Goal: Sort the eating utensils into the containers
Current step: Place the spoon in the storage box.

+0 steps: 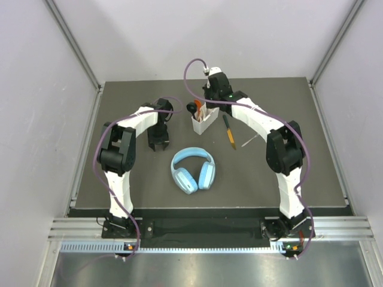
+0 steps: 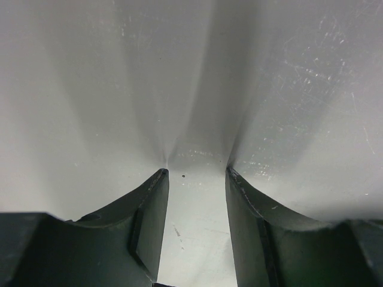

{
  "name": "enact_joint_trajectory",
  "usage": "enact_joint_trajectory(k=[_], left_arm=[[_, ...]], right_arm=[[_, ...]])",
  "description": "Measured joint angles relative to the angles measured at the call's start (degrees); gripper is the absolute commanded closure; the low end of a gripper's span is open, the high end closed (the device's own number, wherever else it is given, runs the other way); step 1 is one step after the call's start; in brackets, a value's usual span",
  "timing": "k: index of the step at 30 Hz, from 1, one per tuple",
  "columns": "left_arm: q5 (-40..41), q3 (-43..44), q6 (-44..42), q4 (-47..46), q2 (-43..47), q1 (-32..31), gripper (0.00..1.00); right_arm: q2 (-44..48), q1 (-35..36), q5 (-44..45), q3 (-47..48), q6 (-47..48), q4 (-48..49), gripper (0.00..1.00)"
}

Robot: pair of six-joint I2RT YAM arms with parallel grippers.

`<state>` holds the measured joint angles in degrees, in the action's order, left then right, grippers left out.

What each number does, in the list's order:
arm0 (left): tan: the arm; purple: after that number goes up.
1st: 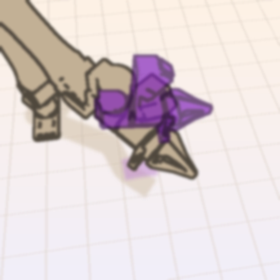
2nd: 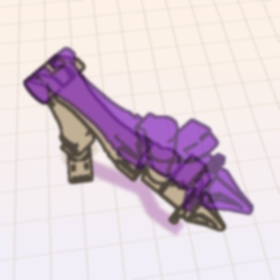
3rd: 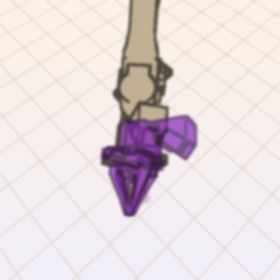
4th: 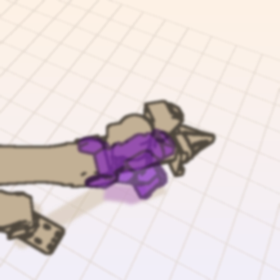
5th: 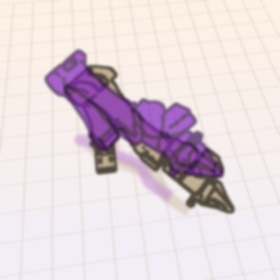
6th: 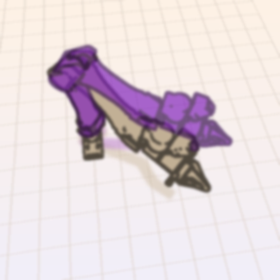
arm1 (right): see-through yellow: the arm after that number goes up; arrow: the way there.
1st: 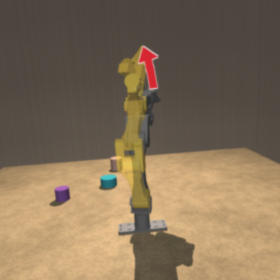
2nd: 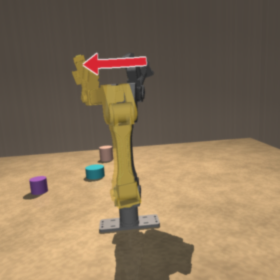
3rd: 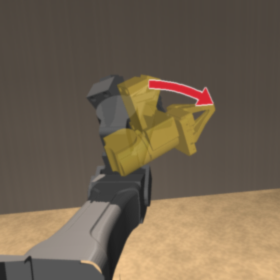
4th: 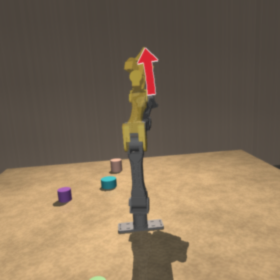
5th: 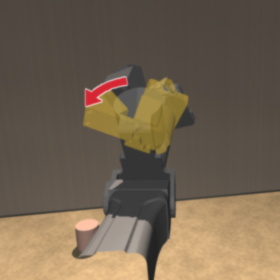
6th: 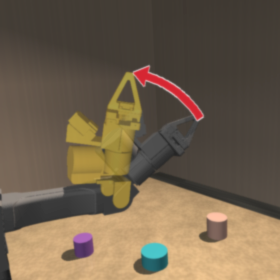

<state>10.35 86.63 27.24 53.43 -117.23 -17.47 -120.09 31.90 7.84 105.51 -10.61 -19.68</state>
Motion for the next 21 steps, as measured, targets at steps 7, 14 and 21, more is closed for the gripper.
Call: enact_joint_trajectory(k=[7, 14, 21], left_arm=[[0.02, 0.11, 0.02, 0.15, -0.04, 0.00, 0.52], [0.00, 0.11, 0.04, 0.13, -0.04, 0.00, 0.52], [0.00, 0.09, 0.09, 0.11, -0.04, 0.00, 0.52]], right_arm=[[0.00, 0.02, -0.83, -2.78, -0.09, 0.57, 0.98], [0.00, 0.37, -1.84, -2.78, -0.07, 0.79, 0.70], [0.00, 0.37, -2.40, -2.67, -0.02, -0.22, 0.66]])
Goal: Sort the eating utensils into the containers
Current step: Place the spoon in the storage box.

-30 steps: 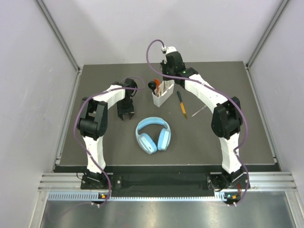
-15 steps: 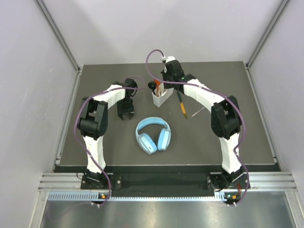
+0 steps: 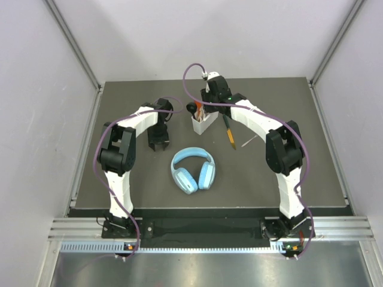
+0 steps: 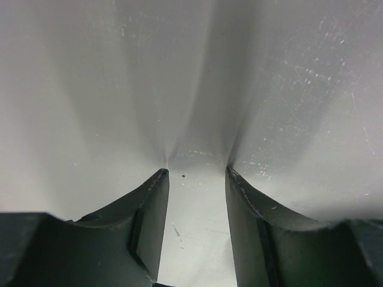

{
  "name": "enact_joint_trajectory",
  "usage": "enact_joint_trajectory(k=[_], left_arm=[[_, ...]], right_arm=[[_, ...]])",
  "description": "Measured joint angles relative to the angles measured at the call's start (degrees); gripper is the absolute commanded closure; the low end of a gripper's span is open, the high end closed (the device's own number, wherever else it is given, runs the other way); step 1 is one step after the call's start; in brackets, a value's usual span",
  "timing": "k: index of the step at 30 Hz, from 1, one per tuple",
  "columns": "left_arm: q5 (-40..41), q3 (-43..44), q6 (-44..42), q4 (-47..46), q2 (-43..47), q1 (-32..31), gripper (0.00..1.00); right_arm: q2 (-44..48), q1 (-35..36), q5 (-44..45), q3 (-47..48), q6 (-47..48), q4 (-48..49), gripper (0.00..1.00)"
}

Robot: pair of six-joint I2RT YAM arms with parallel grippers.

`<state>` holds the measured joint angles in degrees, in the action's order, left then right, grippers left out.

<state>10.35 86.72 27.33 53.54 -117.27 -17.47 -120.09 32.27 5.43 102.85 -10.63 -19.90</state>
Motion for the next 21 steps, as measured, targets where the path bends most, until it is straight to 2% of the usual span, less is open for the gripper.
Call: enact_joint_trajectory(k=[3, 6, 7, 10, 16, 21], left_arm=[[0.00, -0.07, 0.02, -0.07, 0.00, 0.00, 0.52], [0.00, -0.09, 0.07, -0.09, 0.00, 0.00, 0.52], [0.00, -0.09, 0.11, -0.09, 0.00, 0.00, 0.52], [0.00, -0.09, 0.26, -0.09, 0.00, 0.00, 0.52], [-0.07, -0.11, 1.01, -0.07, 0.00, 0.00, 0.52], [-0.37, -0.11, 1.29, -0.04, 0.00, 0.02, 0.52]], right_arm=[[0.02, 0.00, -0.13, 0.00, -0.02, -0.44, 0.64], [0.28, 0.00, 0.11, -0.09, -0.13, -1.18, 0.57], [0.72, -0.07, 0.24, -0.26, -0.42, -1.42, 0.50], [4.72, -0.68, 0.46, -3.43, -2.01, -2.71, 0.50], [20.02, -4.48, 2.62, -10.69, -4.59, -7.17, 0.50], [27.17, -8.09, 5.53, -12.04, -5.01, -13.25, 0.53]])
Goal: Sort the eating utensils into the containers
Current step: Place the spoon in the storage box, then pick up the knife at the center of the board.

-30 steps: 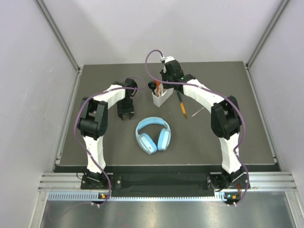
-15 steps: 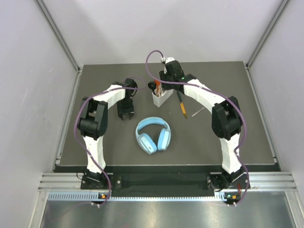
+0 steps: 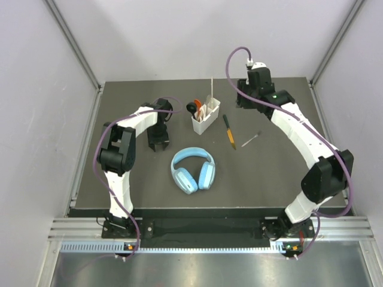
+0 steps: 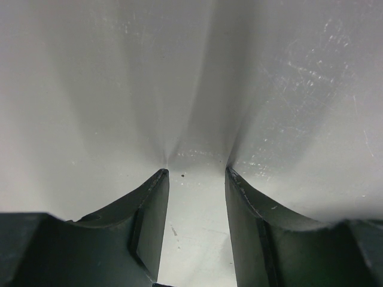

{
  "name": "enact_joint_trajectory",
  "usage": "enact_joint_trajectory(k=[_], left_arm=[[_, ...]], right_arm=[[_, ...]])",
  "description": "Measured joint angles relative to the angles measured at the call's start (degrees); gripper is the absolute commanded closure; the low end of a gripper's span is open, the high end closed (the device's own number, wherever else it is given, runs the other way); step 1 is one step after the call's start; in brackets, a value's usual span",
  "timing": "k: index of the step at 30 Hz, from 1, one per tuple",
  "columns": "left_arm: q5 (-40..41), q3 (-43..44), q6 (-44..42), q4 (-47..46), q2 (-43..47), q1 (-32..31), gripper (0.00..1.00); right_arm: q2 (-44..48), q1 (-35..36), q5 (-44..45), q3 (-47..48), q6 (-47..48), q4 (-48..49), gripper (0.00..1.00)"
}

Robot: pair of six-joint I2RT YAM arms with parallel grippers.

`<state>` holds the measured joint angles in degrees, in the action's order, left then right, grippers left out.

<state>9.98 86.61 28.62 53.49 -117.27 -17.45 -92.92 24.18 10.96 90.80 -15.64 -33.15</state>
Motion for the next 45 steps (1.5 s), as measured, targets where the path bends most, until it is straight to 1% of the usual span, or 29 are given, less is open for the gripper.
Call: enact_joint_trajectory(k=[2, 4, 5, 6, 7, 11, 15, 19, 29, 33, 38, 45], left_arm=[[-0.02, 0.00, 0.04, 0.00, 0.00, 0.00, 0.52], [-0.02, 0.00, 0.15, 0.00, 0.00, 0.00, 0.52], [-0.02, 0.00, 0.22, 0.00, 0.00, 0.00, 0.52], [-0.04, 0.00, 0.22, 0.00, 0.00, 0.00, 0.52], [-0.07, -0.02, 0.26, -0.02, 0.00, 0.00, 0.52], [-0.09, -0.50, 0.70, -0.44, 0.33, 0.00, 0.52], [-0.07, -2.23, 1.49, -1.97, 1.51, 0.00, 0.52], [-0.02, -4.26, 2.05, -3.87, 2.84, 0.04, 0.52], [-0.04, -7.32, 3.26, -6.82, 4.94, 0.07, 0.52], [-0.04, -7.32, 3.23, -6.82, 4.94, 0.07, 0.52], [-0.02, -7.32, 3.23, -6.82, 4.94, 0.07, 0.52], [-0.02, -7.23, 3.21, -6.73, 4.94, 0.07, 0.52]], right_arm=[[-0.20, -1.77, -1.18, -0.02, -1.81, -2.56, 0.57], [-1.42, -4.94, -4.35, -0.02, -6.43, -5.81, 0.62], [-2.01, -6.54, -5.62, -0.02, -8.46, -6.93, 0.62], [-3.21, -9.29, -7.72, -0.02, -11.96, -8.48, 0.67], [-4.39, -11.47, -9.11, -0.02, -14.60, -9.55, 0.69], [-11.56, -16.57, -10.47, 1.62, -20.85, -14.43, 0.71], [-18.64, -16.44, -11.37, 2.73, -22.21, -17.42, 0.71], [-22.14, -16.44, -12.83, 2.60, -22.56, -19.39, 0.70], [-22.51, -16.44, -12.52, -2.80, -23.19, -19.61, 0.69], [-23.56, -16.46, -12.44, -3.50, -23.65, -18.53, 0.69], [-24.57, -16.48, -12.35, -3.80, -24.52, -17.99, 0.65], [-25.35, -16.50, -12.39, -2.86, -24.68, -18.12, 0.65]])
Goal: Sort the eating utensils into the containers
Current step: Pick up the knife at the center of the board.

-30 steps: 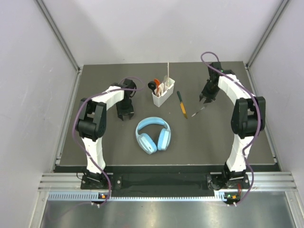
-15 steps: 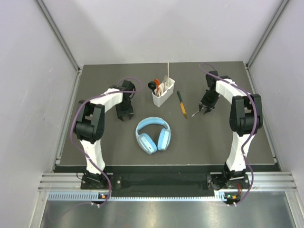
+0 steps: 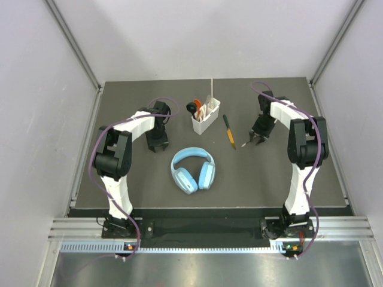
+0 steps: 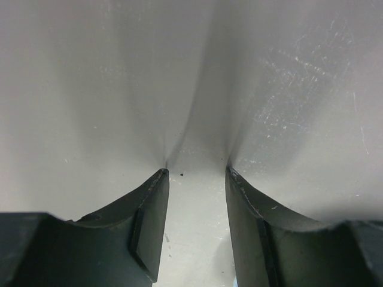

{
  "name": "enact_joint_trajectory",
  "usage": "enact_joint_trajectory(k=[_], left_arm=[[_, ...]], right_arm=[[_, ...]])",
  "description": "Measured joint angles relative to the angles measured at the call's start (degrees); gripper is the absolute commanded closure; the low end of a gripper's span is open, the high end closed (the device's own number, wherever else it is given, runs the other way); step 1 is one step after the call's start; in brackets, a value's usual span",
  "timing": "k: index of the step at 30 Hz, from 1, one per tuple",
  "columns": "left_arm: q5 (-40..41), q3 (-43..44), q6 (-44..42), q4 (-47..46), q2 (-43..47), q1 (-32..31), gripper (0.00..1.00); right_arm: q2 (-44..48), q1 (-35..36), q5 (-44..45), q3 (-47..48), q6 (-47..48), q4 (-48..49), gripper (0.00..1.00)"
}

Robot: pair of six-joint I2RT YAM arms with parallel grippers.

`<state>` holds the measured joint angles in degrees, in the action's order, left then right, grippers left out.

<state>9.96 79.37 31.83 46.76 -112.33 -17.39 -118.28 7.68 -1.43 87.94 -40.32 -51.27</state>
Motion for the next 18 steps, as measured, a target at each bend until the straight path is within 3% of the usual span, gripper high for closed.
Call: enact_joint_trajectory(k=[10, 16, 18], left_arm=[[0.00, 1.18, -0.09, 1.16, -0.79, 0.00, 0.52], [-0.02, 2.29, -0.28, 2.27, -1.60, -0.02, 0.52], [0.00, 2.32, -0.28, 2.32, -1.60, -0.02, 0.52]], right_arm=[[-1.05, -0.63, 0.28, 2.71, -0.81, 0.31, 0.65], [-3.65, -0.94, 1.60, 5.70, -0.90, -0.83, 0.71], [-4.33, -0.98, 1.66, 6.80, -0.85, -1.95, 0.86]])
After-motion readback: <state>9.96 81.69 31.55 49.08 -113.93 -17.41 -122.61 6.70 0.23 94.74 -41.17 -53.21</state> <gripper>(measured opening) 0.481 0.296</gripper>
